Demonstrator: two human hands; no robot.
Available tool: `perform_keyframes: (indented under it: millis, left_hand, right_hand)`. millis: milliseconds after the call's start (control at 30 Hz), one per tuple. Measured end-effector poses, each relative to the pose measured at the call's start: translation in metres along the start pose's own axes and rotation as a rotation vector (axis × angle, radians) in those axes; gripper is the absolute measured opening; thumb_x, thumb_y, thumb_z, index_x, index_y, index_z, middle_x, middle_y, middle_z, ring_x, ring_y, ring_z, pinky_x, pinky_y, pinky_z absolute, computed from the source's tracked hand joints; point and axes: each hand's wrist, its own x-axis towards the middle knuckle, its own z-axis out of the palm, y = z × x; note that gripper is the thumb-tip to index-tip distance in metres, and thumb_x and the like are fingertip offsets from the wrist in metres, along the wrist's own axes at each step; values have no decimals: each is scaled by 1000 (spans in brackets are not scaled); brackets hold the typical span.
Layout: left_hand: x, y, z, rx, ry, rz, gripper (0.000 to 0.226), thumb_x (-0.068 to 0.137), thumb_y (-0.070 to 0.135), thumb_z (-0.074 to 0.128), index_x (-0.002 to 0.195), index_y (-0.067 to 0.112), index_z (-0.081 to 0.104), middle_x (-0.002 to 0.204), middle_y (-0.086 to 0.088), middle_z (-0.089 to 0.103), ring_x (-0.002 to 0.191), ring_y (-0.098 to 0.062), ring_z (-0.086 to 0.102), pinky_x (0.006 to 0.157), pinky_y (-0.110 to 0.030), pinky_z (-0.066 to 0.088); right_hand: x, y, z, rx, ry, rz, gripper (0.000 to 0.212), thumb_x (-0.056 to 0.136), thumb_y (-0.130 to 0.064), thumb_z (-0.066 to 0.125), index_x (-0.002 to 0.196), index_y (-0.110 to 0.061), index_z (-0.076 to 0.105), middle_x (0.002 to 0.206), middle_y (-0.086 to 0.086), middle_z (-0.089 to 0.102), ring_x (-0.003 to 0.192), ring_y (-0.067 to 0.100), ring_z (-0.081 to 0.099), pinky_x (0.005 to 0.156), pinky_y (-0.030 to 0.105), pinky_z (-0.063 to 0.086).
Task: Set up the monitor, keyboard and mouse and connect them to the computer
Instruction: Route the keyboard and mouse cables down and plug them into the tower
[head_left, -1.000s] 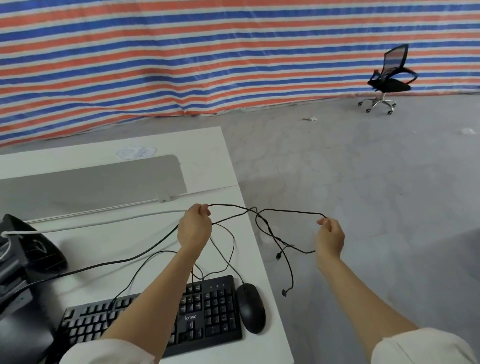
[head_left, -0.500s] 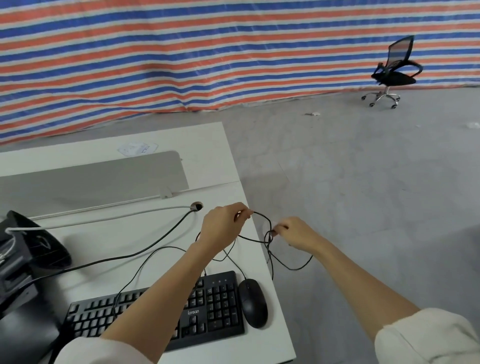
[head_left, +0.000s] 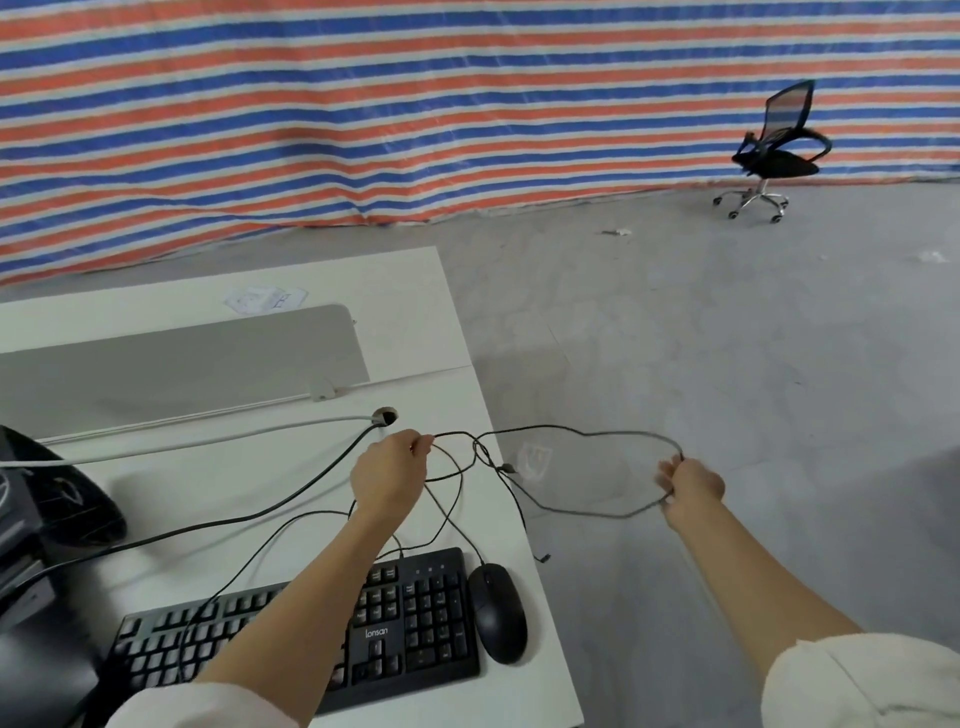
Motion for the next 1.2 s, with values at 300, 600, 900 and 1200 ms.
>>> perform_keyframes:
  millis: [300,600,900,1200]
  left_hand:
    - [-9,45,-2,-69,-25,277,30,98,35,44,93,21,70,78,1,69,78,-23,62,61,-28,38]
    - [-10,30,3,21,-27,230,34,98,38,44,91,17,69,74,-1,67,74,-24,60,59,-29,39]
    - [6,10,7,-80,-52,-63,37,99,32,40,86,9,66,79,-7,64,67,-21,50,55,-28,34]
    - [7,38,-12,-222,-93,282,29,97,32,46,91,17,70,52,12,48,61,-14,48,60,-28,38]
  right_hand:
    - [-60,39,61,-944,-516,-659,29,96,-32,42,111,-13,60,113,4,63,109,24,57,90,35,43]
    - [-79,33,75,-972,-616,-867,25,99,-10,36,83,-10,55,74,-7,52,71,11,47,61,16,34]
    - [-48,-2,56,8,-141,-537,34,101,-11,30,73,-18,47,65,0,46,58,13,50,59,21,38]
    - [-25,20,41,-673,-241,-551,43,95,-11,45,137,-11,45,141,9,43,128,24,43,104,32,34]
